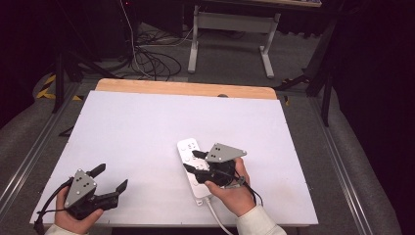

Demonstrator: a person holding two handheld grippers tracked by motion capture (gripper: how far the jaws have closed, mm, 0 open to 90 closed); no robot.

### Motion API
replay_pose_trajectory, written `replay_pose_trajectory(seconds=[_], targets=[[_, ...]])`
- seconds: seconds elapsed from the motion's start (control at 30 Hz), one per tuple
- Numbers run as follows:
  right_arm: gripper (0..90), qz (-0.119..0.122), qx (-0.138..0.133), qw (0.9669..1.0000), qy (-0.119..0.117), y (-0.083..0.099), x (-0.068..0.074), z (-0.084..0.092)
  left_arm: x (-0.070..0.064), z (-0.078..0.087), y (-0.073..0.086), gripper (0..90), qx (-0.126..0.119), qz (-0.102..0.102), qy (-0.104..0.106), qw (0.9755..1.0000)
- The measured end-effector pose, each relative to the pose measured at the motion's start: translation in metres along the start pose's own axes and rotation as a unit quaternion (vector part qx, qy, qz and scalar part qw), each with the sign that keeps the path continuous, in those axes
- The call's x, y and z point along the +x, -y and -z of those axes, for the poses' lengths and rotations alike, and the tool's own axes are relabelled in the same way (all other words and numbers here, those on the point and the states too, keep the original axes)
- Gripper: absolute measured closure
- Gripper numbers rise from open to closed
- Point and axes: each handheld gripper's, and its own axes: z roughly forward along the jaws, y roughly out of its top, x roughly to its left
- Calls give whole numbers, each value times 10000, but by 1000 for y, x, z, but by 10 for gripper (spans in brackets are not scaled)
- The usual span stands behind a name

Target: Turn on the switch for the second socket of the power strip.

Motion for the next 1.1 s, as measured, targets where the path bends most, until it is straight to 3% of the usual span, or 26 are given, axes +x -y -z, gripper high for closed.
replay_pose_trajectory(seconds=[0.5, 0.83, 1.1], targets=[[236, -57, 65, 10000, -32, -7, -3, 27, 1, 1, 0, 169, -7, -12, -3, 10000], [206, -141, 15, 9998, 141, 3, -18, 57, 0, 1, 0, 169, -29, 18, 2, 10000], [199, -350, 37, 9988, 327, 23, -35, 82, 1, 2, -1, 169, -30, -19, 7, 10000]])
